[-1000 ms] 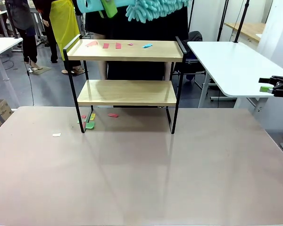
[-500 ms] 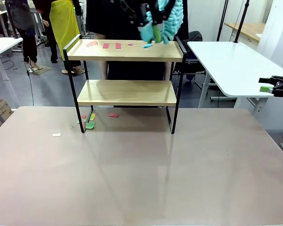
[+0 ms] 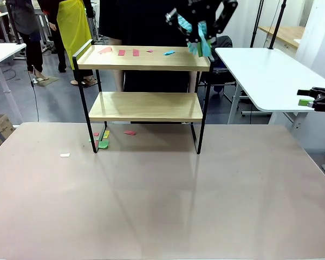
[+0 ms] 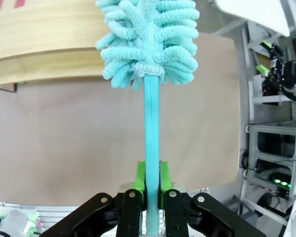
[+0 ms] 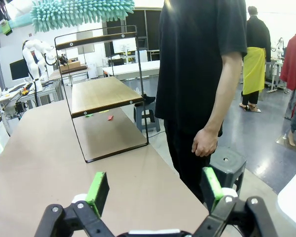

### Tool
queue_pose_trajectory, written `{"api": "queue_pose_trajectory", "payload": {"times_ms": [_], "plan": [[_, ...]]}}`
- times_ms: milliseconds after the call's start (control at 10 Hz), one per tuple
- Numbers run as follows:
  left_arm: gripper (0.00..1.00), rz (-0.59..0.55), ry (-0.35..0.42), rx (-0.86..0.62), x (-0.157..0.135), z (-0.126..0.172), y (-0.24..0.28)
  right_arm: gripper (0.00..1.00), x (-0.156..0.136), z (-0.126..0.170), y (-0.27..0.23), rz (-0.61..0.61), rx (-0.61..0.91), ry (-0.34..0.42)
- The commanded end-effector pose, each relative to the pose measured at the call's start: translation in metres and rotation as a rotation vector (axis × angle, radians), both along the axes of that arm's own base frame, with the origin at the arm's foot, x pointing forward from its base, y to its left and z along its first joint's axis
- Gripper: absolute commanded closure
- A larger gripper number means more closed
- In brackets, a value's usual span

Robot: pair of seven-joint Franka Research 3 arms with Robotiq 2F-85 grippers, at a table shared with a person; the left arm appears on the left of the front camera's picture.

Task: Clean the shelf.
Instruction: Clean the specific section of the Shelf indicated by the human with the Duster.

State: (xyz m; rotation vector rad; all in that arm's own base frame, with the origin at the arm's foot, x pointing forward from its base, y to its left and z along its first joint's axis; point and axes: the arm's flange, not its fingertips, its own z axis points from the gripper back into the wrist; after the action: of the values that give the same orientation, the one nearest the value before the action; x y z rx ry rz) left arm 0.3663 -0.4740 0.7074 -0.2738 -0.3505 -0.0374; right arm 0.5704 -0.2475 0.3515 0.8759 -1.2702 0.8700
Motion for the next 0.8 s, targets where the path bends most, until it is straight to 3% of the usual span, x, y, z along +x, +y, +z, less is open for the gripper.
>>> {"api": "queue_pose_trajectory", "payload": {"times_ms": [0, 700], "plan": [[0.87, 0.030, 0.013, 0.009, 0.012, 0.009, -0.020, 0.00, 0.001, 0.003, 0.002, 0.002, -0.001, -0.006], [0.87, 0.025, 0.167, 0.108, 0.041, -0.030, -0.005, 0.00, 0.001, 0.003, 0.002, 0.002, -0.001, -0.006]]}}
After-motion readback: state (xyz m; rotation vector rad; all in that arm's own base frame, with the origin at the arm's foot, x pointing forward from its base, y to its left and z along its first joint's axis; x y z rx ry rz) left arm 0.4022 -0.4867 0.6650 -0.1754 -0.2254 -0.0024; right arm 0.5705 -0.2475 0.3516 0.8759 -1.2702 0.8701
